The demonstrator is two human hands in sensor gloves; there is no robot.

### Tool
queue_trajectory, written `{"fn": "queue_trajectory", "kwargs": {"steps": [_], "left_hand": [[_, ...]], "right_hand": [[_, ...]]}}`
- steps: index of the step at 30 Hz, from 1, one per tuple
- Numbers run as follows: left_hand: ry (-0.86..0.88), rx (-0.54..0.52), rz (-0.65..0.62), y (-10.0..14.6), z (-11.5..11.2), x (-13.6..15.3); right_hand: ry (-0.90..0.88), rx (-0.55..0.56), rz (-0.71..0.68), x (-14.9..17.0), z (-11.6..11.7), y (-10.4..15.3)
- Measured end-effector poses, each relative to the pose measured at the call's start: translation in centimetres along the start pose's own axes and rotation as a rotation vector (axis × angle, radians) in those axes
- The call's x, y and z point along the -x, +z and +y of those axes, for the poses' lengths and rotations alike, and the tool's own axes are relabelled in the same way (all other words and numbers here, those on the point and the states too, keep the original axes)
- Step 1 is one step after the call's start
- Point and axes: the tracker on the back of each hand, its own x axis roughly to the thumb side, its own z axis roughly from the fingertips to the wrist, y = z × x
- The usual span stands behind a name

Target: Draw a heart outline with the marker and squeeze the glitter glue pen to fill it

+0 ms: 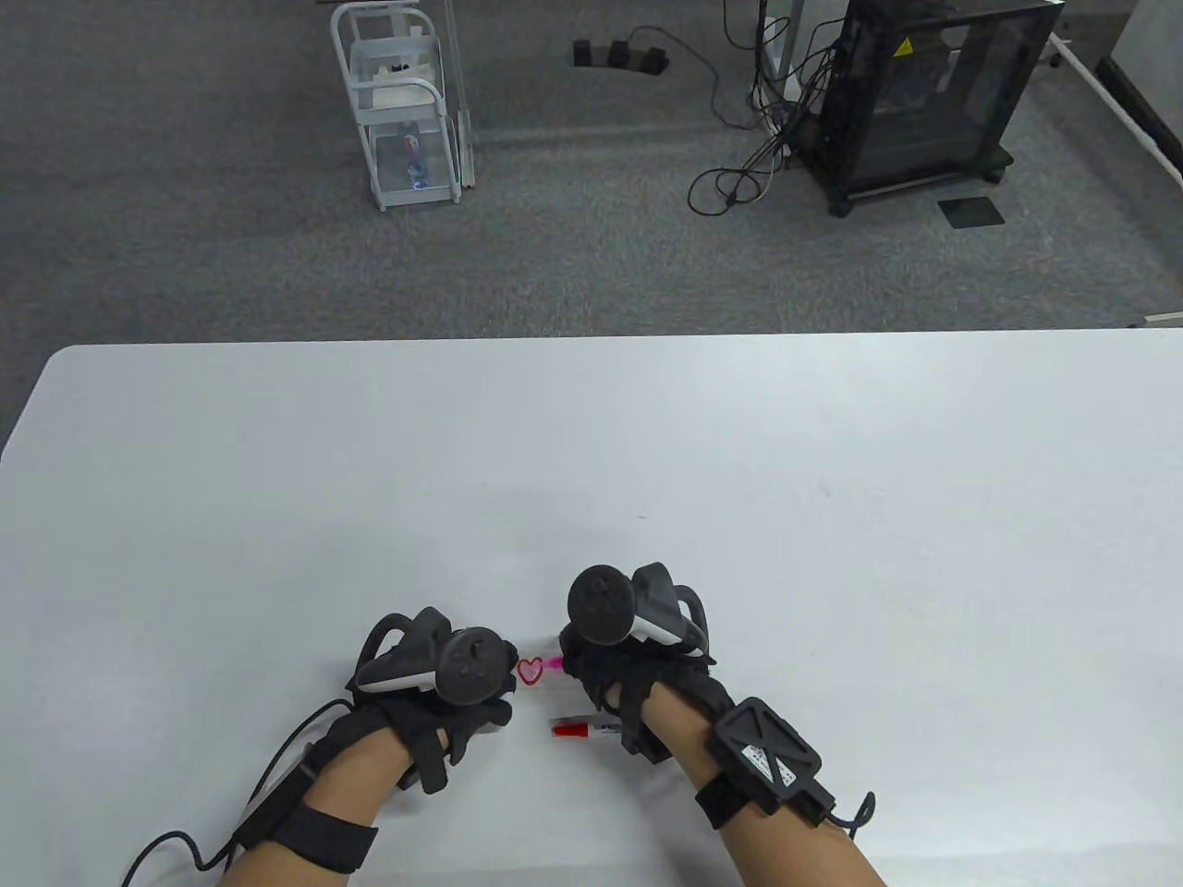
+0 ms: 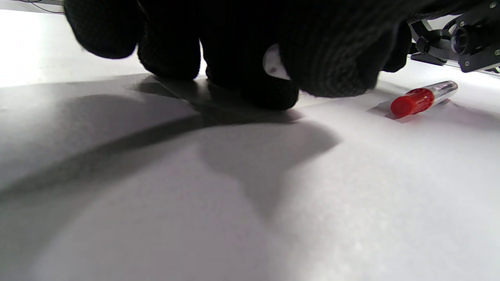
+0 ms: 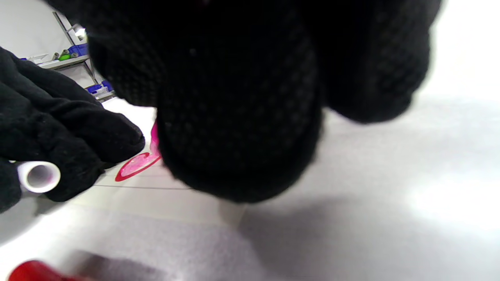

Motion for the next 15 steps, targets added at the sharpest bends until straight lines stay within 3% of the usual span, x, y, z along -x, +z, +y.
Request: {"fn": "queue_trajectory", "kwargs": {"steps": [15], "left_hand": [[0.000, 0.001, 0.000, -0.01, -0.01, 0.00]], "right_hand": [[0.009, 0.003, 0.011, -0.25, 0.03, 0.02]]}}
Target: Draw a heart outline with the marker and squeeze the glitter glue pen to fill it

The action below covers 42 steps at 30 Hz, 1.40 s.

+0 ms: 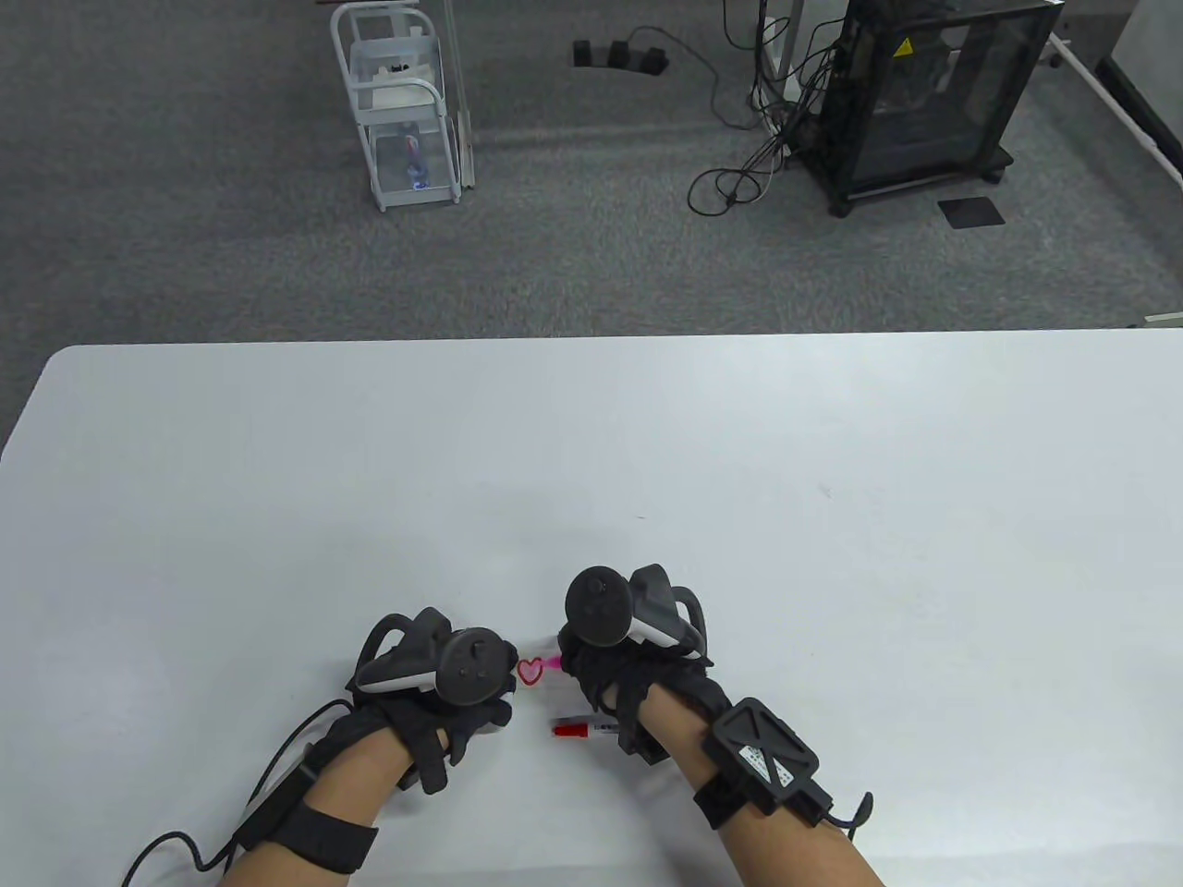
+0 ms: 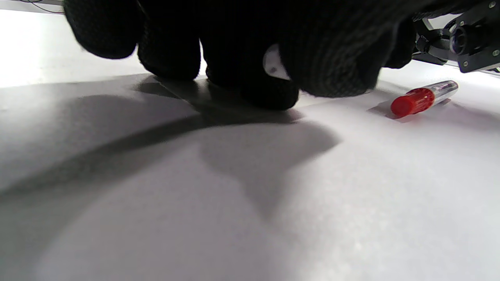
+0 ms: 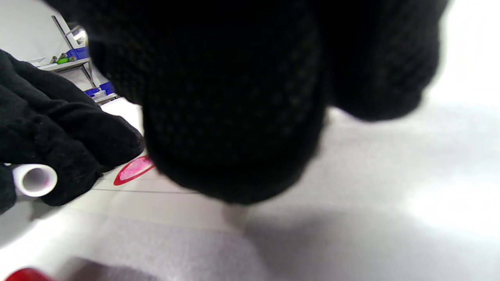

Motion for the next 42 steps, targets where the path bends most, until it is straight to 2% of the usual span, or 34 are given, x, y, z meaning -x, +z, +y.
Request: {"fn": "queue_trajectory", "kwargs": {"steps": [5, 7, 9, 25, 31, 33, 42], "left_hand": [[0.000, 0.001, 0.000, 0.00, 0.01, 0.00], [0.000, 0.001, 0.000, -0.01, 0.00, 0.01], [-0.001, 0.001, -0.001, -0.01, 0.00, -0.01], [-0.001, 0.000, 0.000, -0.02, 0.00, -0.02], [-0.001, 0.001, 0.000, -0.01, 0.00, -0.01], [-0.001, 0.001, -0.001, -0.02, 0.00, -0.01], [0.000, 0.000, -0.001, -0.02, 0.00, 0.00]], "right_hand": [[-0.002, 0.003, -0.001, 0.06, 0.03, -0.04], [0.005, 0.050, -0.011, 0.03, 0.05, 0.12], [-0.004, 0.010, -0.003, 0.15, 0.02, 0.11], [-0.011, -0.006, -0.018, 0.18, -0.04, 0.27], [-0.022, 0.004, -0.017, 0.16, -0.13, 0.38], [-0.042, 0.046, -0.022, 0.14, -0.27, 0.53], [-0.022, 0.011, -0.007, 0.29, 0.02, 0.27]]}}
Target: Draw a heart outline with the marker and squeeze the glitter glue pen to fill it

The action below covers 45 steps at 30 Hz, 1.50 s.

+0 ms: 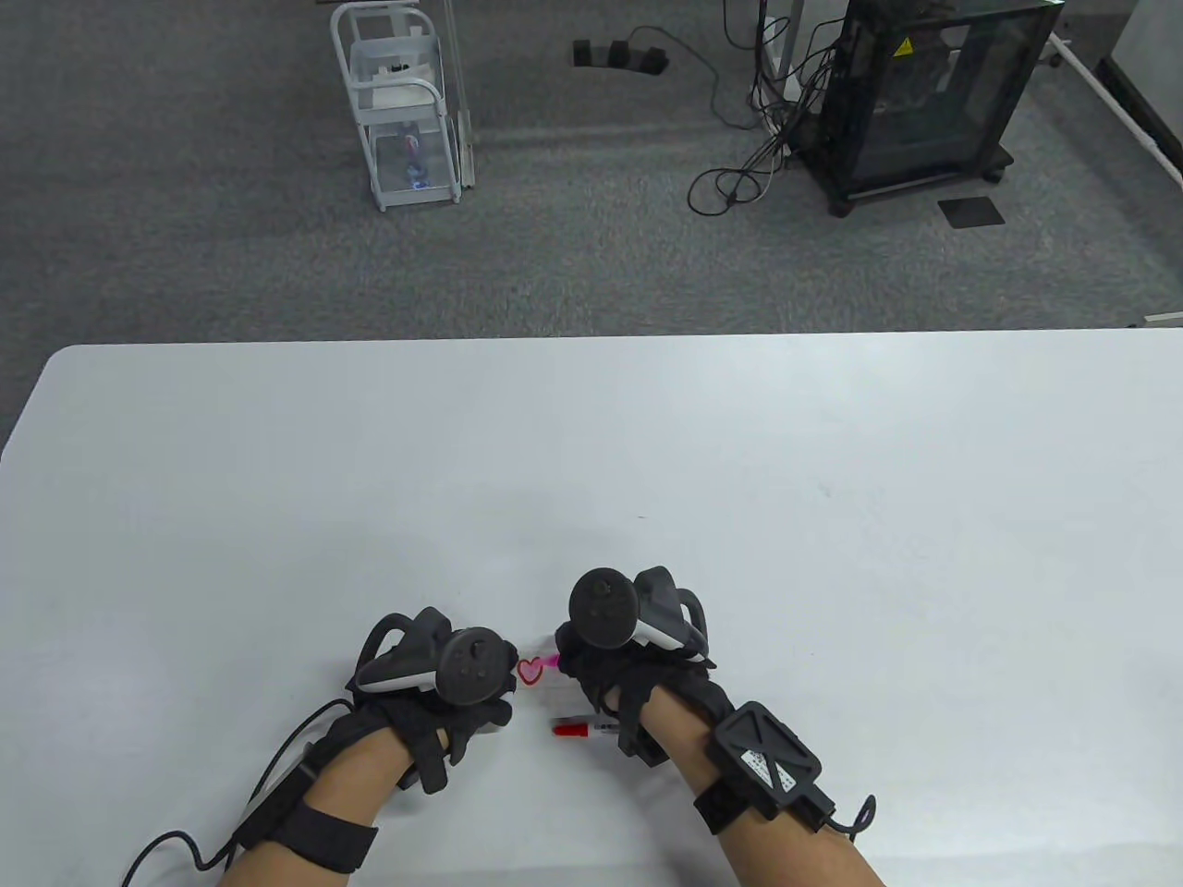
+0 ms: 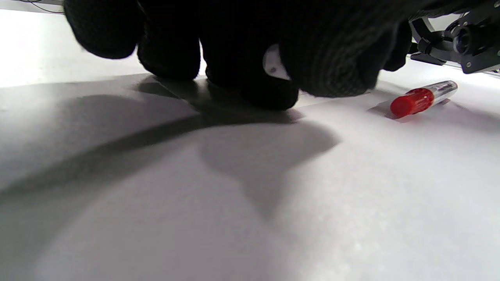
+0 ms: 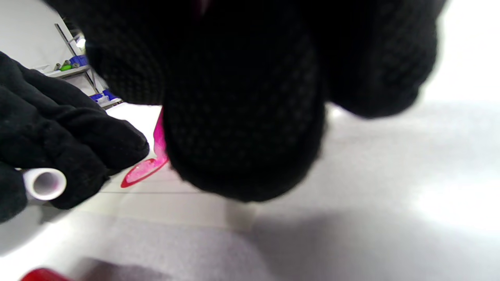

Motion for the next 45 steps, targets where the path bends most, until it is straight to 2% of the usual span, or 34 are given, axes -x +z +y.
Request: {"fn": "queue_trajectory", "kwargs": {"steps": [11, 18, 23, 27, 33, 37, 41, 45], "left_hand": [[0.000, 0.001, 0.001, 0.00, 0.00, 0.00], [0.000, 0.001, 0.001, 0.00, 0.00, 0.00], [0.000, 0.001, 0.000, 0.00, 0.00, 0.00], [0.001, 0.001, 0.000, 0.00, 0.00, 0.01], [0.000, 0.001, 0.001, 0.01, -0.01, 0.01], [0.001, 0.001, 0.000, 0.01, -0.01, 0.00], [0.001, 0.001, 0.000, 0.01, -0.01, -0.01], [0.001, 0.001, 0.000, 0.01, -0.01, 0.00]], "right_hand": [[-0.021, -0.044, 0.006, 0.12, -0.09, 0.02], [-0.019, 0.006, 0.029, 0.21, -0.02, 0.05], [-0.030, -0.070, 0.011, -0.02, -0.17, 0.17], [-0.016, -0.009, 0.023, -0.01, -0.11, 0.25], [-0.020, -0.072, 0.004, -0.16, -0.20, 0.31], [-0.008, -0.012, 0.023, 0.00, -0.09, 0.32], [-0.014, -0.072, 0.001, -0.30, -0.13, 0.41], [0.003, -0.032, 0.016, -0.32, -0.18, 0.50]]}}
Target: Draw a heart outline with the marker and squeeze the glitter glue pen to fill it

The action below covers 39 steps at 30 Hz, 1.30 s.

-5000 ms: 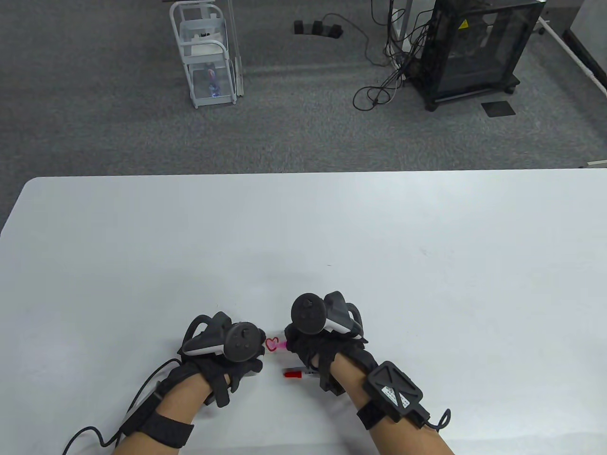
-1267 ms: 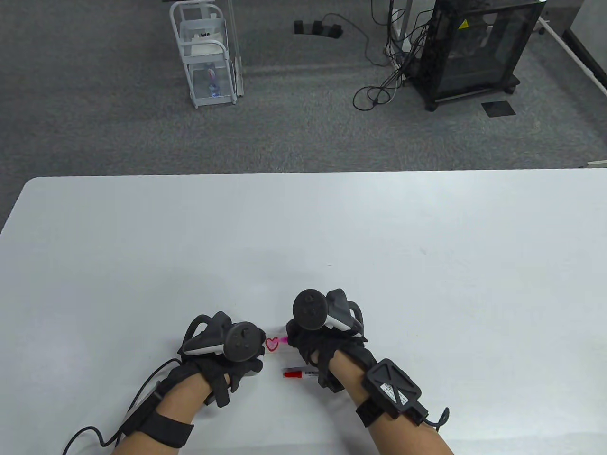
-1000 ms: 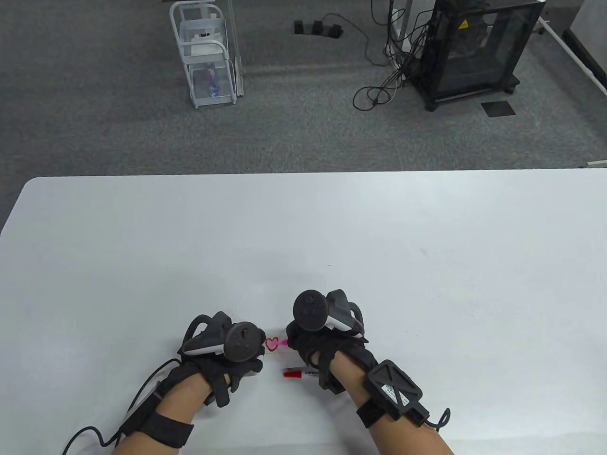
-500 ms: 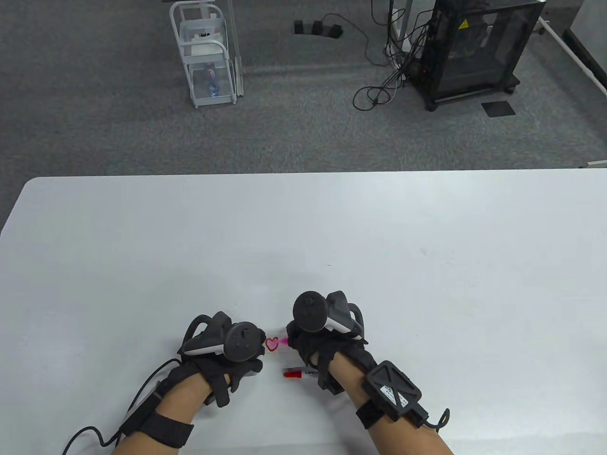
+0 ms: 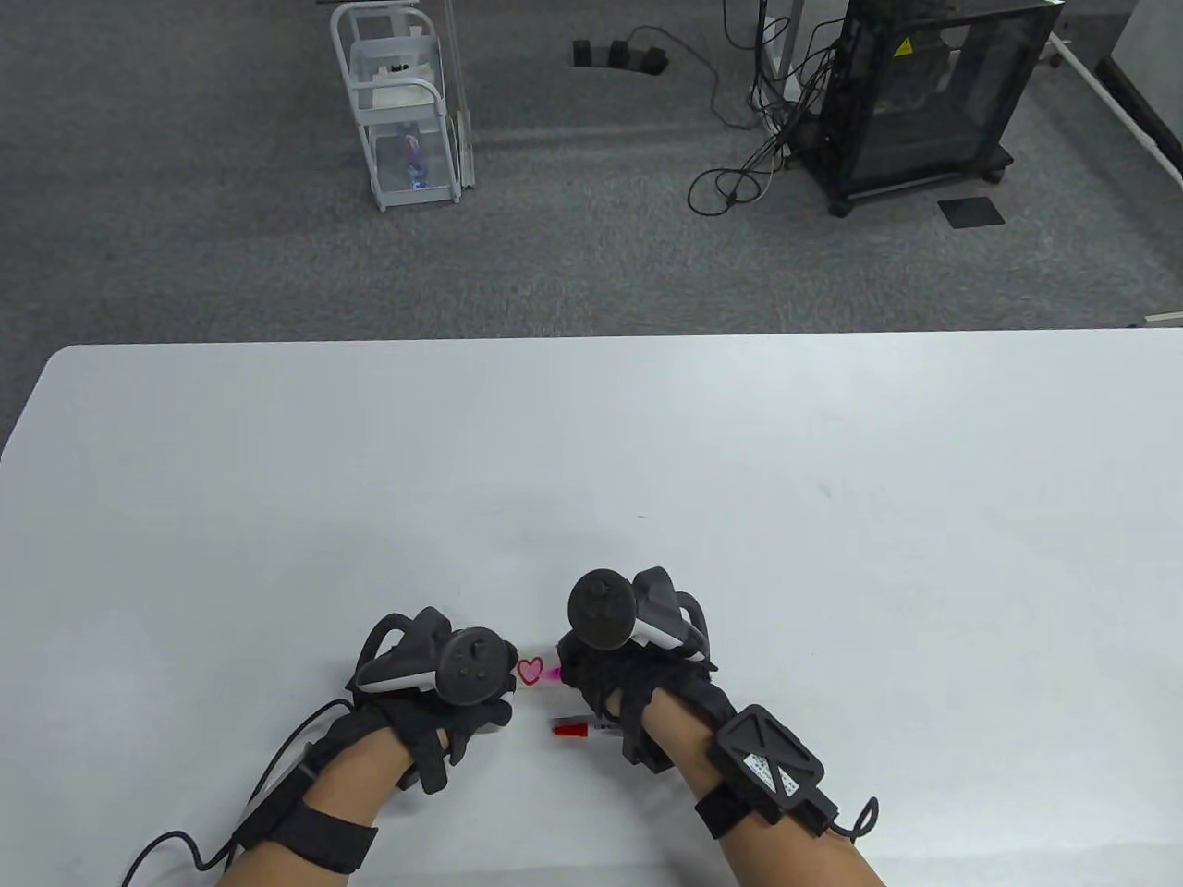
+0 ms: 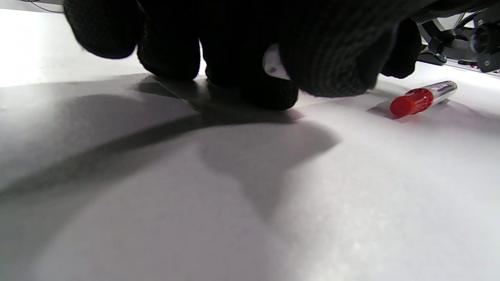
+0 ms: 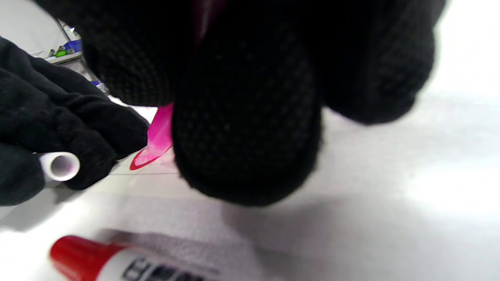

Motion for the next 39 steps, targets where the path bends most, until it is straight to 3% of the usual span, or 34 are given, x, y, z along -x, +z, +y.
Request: {"fn": "queue_trajectory", "kwargs": {"steps": [6, 11, 15, 19, 35, 39], "left_hand": [[0.000, -0.001, 0.000, 0.00, -0.01, 0.00], [0.003, -0.001, -0.001, 0.02, -0.01, 0.01], [0.004, -0.001, -0.001, 0.02, 0.00, 0.03], [0.005, -0.002, -0.001, 0.03, 0.00, 0.05], [0.003, -0.003, -0.002, 0.06, -0.02, 0.04], [0.005, -0.002, -0.002, 0.06, -0.03, 0.04]], "right_hand": [[-0.008, -0.034, -0.019, -0.18, 0.05, 0.14], [0.010, 0.025, 0.003, -0.10, 0.03, 0.28], [-0.009, -0.031, -0.018, -0.16, 0.07, 0.29], [0.013, 0.031, 0.008, -0.04, 0.00, 0.31], [-0.007, -0.032, -0.030, -0.53, 0.22, 0.48], [0.012, 0.014, -0.001, -0.41, 0.13, 0.47]]}}
